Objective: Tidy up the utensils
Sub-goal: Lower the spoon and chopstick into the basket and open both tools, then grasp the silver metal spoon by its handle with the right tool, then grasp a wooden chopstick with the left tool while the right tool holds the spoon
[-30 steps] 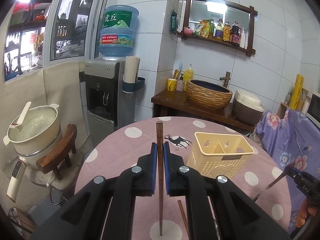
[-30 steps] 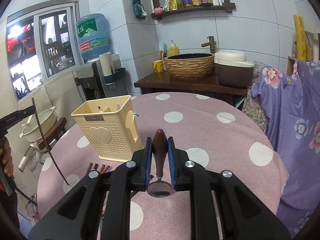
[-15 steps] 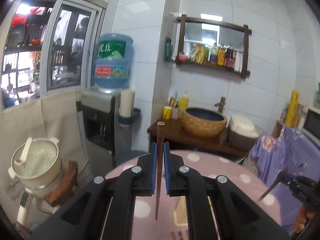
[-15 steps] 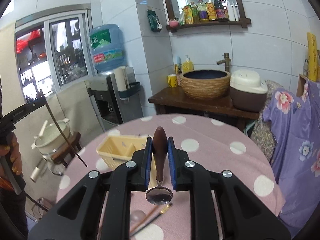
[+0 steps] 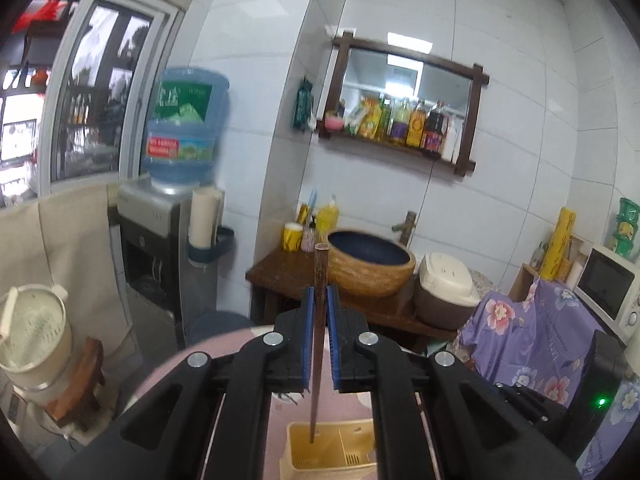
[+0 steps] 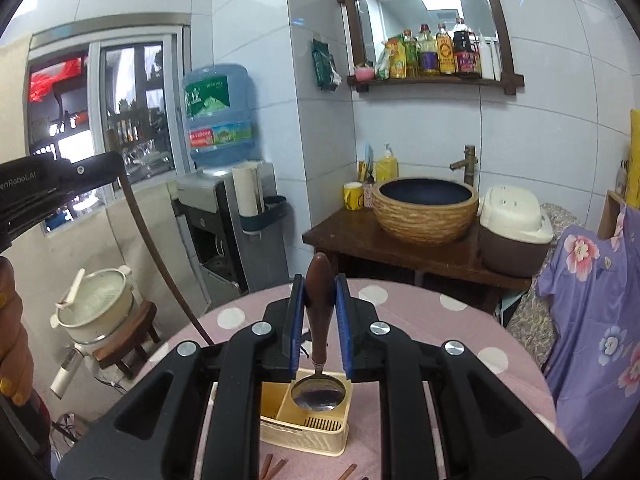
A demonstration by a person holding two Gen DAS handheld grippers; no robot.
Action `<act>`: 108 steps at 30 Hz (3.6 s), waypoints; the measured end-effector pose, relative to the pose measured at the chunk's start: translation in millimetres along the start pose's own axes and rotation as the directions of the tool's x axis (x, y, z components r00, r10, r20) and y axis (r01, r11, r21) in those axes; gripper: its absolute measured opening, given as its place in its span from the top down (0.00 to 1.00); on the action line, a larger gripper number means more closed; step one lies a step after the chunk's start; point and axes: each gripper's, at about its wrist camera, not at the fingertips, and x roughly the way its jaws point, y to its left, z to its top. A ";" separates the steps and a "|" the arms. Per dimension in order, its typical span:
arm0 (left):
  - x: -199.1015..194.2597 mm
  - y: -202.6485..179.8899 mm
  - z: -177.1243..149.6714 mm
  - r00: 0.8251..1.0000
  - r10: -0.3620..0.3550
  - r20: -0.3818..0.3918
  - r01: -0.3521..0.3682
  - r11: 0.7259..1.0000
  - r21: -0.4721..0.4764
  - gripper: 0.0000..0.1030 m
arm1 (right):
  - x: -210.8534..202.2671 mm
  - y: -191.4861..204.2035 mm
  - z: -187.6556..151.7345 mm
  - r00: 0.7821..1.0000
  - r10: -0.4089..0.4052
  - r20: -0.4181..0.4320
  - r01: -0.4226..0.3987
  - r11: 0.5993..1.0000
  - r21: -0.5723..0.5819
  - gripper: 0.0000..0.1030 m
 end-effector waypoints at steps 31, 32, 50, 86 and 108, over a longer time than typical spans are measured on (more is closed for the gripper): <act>35.3 39.9 -119.7 0.981 -0.036 -0.189 0.017 0.994 -0.103 0.31 | 24.8 0.6 -88.0 1.000 -0.009 -0.028 0.008 1.000 -0.021 0.54; 27.3 42.5 -122.4 0.984 -0.028 -0.178 0.010 0.995 -0.100 0.29 | 18.9 1.7 -91.0 0.999 -0.017 -0.029 0.017 0.999 -0.027 0.51; -24.5 95.6 -257.9 0.931 0.204 -0.303 -0.171 0.976 0.133 0.05 | -12.5 37.4 -238.7 0.952 -0.039 -0.303 -0.024 0.979 -0.201 0.27; -36.0 86.4 -271.4 0.923 0.103 -0.371 -0.072 0.993 0.095 0.05 | 51.6 64.3 -252.6 0.795 0.209 -0.570 -0.368 0.913 -0.178 0.63; 58.0 -1.9 -274.0 0.842 -0.016 -0.539 0.186 0.947 0.262 0.59 | -63.9 -27.9 -215.2 0.967 0.082 -0.242 -0.052 0.990 0.129 0.63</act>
